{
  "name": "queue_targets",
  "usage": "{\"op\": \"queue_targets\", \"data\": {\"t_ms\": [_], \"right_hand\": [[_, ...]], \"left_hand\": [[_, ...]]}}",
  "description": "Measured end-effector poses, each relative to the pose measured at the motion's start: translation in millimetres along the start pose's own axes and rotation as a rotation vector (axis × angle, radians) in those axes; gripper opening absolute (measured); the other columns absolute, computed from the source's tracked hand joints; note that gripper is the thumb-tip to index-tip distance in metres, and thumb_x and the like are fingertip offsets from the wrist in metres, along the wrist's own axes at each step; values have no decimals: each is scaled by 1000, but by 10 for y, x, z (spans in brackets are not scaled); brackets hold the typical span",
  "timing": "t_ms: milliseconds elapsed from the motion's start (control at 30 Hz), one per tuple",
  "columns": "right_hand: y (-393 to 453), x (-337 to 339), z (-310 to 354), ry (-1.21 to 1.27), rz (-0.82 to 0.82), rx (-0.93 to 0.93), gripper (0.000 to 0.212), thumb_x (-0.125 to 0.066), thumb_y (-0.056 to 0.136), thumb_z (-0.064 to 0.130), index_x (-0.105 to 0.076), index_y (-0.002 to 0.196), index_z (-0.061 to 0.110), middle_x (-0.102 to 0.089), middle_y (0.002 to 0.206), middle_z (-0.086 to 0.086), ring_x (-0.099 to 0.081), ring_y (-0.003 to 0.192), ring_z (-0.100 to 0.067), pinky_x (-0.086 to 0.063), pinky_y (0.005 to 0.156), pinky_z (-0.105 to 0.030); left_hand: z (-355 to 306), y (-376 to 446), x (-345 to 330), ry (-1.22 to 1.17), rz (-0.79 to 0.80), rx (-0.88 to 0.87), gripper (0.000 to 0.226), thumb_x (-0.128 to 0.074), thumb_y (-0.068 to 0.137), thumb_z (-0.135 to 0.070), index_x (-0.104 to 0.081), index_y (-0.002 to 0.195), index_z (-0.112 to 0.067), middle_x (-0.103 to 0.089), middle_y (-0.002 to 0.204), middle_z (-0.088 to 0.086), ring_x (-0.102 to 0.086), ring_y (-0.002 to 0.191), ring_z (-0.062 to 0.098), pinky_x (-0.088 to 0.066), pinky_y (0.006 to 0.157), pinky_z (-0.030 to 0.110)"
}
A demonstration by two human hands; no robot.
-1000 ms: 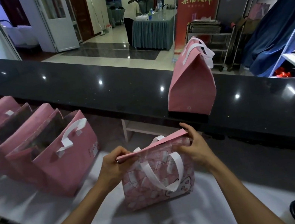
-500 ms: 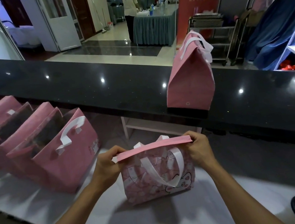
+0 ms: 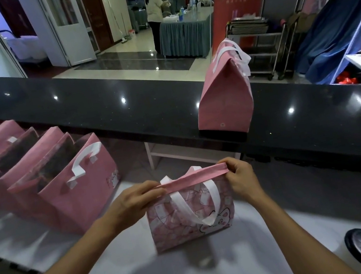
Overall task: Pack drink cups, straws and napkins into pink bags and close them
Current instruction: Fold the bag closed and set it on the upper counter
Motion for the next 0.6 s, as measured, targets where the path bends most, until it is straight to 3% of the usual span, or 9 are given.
{"op": "queue_targets", "data": {"t_ms": [233, 367, 500, 600], "right_hand": [[-20, -13, 24, -25, 36, -1, 31, -53, 99, 4, -71, 98, 29, -70, 96, 12, -66, 90, -6, -52, 68, -16], [-52, -5, 62, -125, 113, 10, 34, -47, 104, 13, -62, 126, 35, -64, 119, 9, -61, 107, -6, -49, 79, -12], [-91, 32, 123, -250, 243, -20, 62, -44, 94, 7, -39, 149, 35, -46, 144, 1, -45, 131, -16, -45, 109, -39], [-121, 73, 260, -469, 192, 162, 62, -47, 82, 20, -50, 143, 29, -46, 146, 7, -34, 138, -10, -26, 120, -45]], "left_hand": [[-59, -45, 77, -17, 74, 49, 33, -60, 94, -24, -66, 124, -10, -65, 117, 8, -65, 91, 21, -60, 78, 28], [-102, -29, 40, -59, 36, 145, 23, -60, 98, -25, -71, 109, -8, -68, 107, 5, -66, 81, 19, -60, 69, 31], [-113, 2, 9, -74, 12, 241, 24, -50, 103, -27, -68, 104, -10, -66, 98, 3, -64, 73, 17, -59, 62, 30], [-151, 32, 14, -93, 1, 332, 10, -61, 96, -15, -64, 105, -15, -67, 93, 0, -63, 70, 13, -59, 60, 29]]}}
Point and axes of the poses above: each hand's wrist, its own y-axis towards the middle knuckle, its own x-axis out of the back of the hand, z = x × y, the point moved 1 cm from there along y, towards the middle knuckle
